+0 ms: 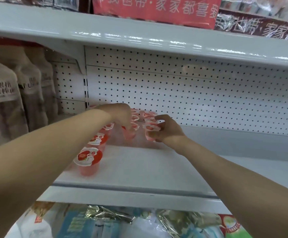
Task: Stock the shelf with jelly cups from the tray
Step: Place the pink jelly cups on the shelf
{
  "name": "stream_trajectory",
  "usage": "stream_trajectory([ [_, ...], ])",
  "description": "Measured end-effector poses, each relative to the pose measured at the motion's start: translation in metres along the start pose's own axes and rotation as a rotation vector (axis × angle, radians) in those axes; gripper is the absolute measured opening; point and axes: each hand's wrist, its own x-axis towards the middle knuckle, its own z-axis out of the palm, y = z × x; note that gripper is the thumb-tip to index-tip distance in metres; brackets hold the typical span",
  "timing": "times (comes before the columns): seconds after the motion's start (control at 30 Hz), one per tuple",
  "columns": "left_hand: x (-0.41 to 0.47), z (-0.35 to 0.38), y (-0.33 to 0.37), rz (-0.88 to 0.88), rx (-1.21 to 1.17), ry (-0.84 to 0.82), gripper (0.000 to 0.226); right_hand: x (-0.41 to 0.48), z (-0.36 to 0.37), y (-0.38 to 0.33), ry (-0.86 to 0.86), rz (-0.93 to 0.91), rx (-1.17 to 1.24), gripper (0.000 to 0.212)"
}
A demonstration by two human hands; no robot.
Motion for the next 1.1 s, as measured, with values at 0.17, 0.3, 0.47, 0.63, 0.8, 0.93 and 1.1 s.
stream_trajectory([
  [0.17, 0.001, 0.002, -0.002, 0.001, 0.008, 0.006, 0.056, -0.001, -0.004, 0.001, 0.000, -0.022, -0.110, 0.056],
  [0.3, 0.000, 0.003, 0.002, -0.010, 0.054, 0.022, 0.060, -0.005, -0.007, -0.002, -0.013, -0.044, -0.162, 0.057],
  [0.47, -0.008, 0.001, 0.014, -0.040, 0.100, 0.075, 0.043, -0.012, -0.021, -0.004, -0.021, -0.061, -0.241, 0.070],
  [0.63, -0.025, -0.005, 0.047, -0.054, 0.133, 0.164, 0.060, -0.024, -0.061, -0.012, 0.093, -0.127, -0.472, 0.072],
  [0.8, -0.038, -0.003, 0.106, -0.016, 0.074, 0.272, 0.069, -0.044, -0.118, -0.008, 0.188, -0.148, -0.615, 0.070],
  [0.93, -0.047, 0.006, 0.164, 0.039, 0.011, 0.306, 0.066, -0.073, -0.172, 0.001, 0.255, -0.198, -0.664, 0.062],
  [1.1, -0.060, 0.030, 0.256, 0.144, -0.048, 0.345, 0.064, -0.126, -0.255, 0.018, 0.380, -0.192, -0.721, 0.058],
])
